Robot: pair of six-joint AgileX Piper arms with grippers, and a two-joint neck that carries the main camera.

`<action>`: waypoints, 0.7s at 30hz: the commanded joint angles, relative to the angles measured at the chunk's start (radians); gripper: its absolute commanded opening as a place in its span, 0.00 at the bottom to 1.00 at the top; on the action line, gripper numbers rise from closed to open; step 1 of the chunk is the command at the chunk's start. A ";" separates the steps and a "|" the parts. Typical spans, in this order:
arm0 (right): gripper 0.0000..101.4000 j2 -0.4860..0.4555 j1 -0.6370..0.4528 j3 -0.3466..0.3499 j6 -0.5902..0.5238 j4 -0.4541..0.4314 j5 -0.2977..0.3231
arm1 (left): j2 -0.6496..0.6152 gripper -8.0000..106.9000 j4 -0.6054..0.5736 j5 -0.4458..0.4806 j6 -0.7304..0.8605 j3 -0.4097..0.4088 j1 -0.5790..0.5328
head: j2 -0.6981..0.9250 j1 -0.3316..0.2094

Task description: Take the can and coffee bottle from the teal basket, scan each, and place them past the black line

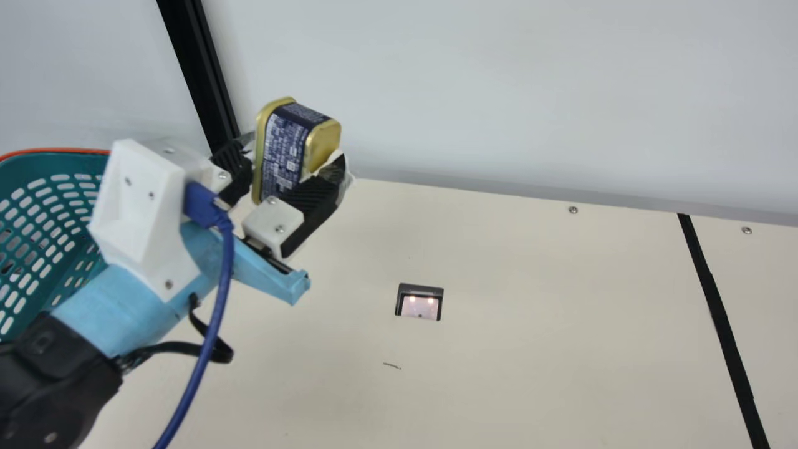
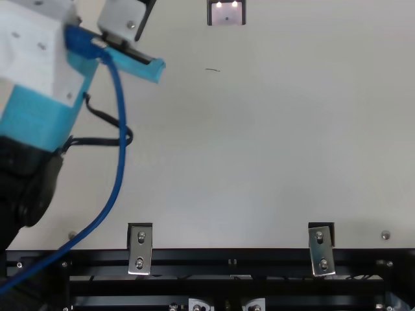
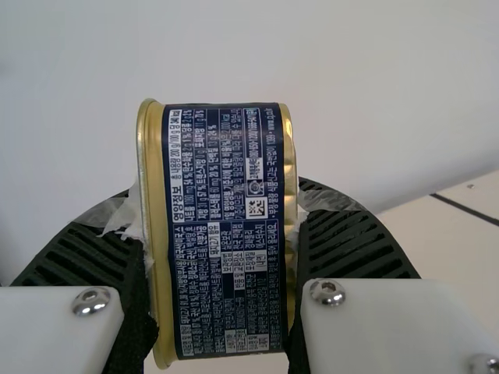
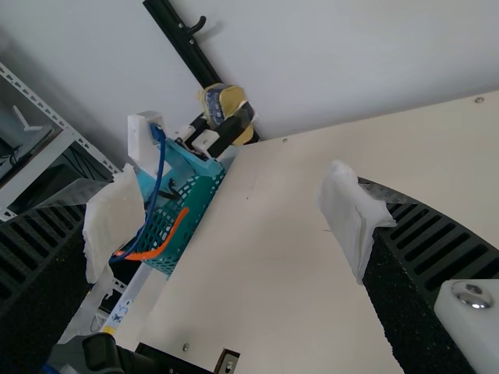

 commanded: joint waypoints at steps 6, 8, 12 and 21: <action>1.00 0.000 0.000 0.000 0.000 0.000 0.000 | 0.150 0.16 -0.038 -0.083 0.003 -0.024 -0.064 | -0.014 -0.003; 1.00 0.000 0.000 0.000 0.000 0.000 0.000 | 0.186 0.16 -0.040 -0.099 -0.014 -0.037 -0.076 | -0.014 -0.003; 1.00 0.000 0.000 0.000 0.000 0.000 0.000 | 0.256 0.16 -0.042 -0.130 -0.040 -0.062 -0.093 | -0.014 -0.003; 1.00 0.000 0.000 0.000 0.000 0.000 0.000 | 0.387 0.16 -0.056 -0.165 -0.079 -0.127 -0.121 | -0.014 -0.003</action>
